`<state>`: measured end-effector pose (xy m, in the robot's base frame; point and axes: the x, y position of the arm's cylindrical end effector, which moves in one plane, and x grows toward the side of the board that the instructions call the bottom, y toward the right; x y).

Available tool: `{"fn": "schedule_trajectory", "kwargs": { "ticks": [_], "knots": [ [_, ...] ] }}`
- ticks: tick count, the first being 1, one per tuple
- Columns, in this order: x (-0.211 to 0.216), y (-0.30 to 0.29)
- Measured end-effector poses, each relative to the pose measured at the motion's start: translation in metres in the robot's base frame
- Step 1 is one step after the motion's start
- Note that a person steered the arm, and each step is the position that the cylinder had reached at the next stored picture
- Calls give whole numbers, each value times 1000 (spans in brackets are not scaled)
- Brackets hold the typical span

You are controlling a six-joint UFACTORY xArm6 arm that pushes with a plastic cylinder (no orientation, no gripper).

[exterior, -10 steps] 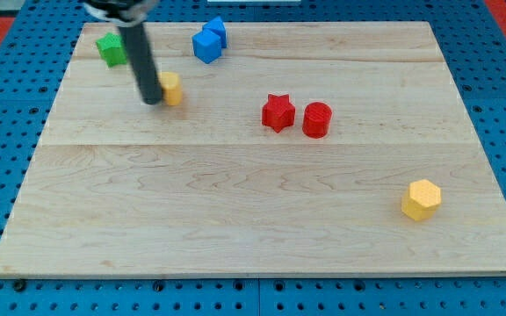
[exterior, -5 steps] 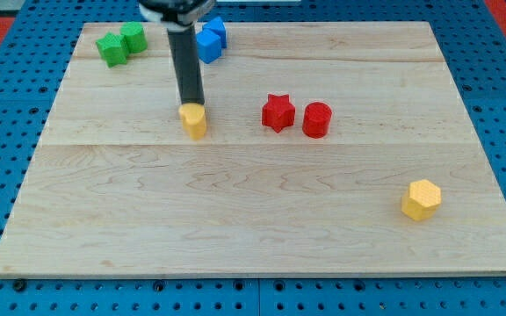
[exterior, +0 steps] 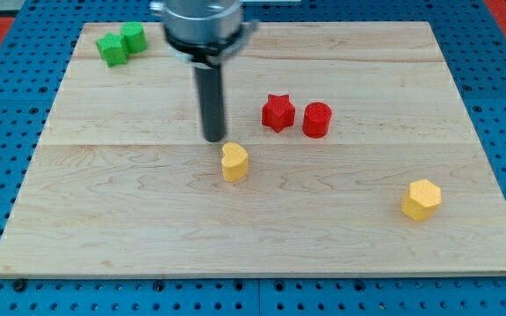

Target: Push the yellow heart to the yellow hexagon

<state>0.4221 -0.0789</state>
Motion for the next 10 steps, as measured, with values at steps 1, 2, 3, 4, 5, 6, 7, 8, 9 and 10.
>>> {"fn": "schedule_trajectory", "kwargs": {
  "ticks": [1, 2, 3, 4, 5, 6, 7, 8, 9, 10],
  "knots": [
    [-1, -36],
    [41, 10],
    [77, 98],
    [85, 152],
    [70, 108],
    [65, 140],
    [68, 198],
    [68, 207],
    [68, 207],
    [69, 219]
  ]
}}
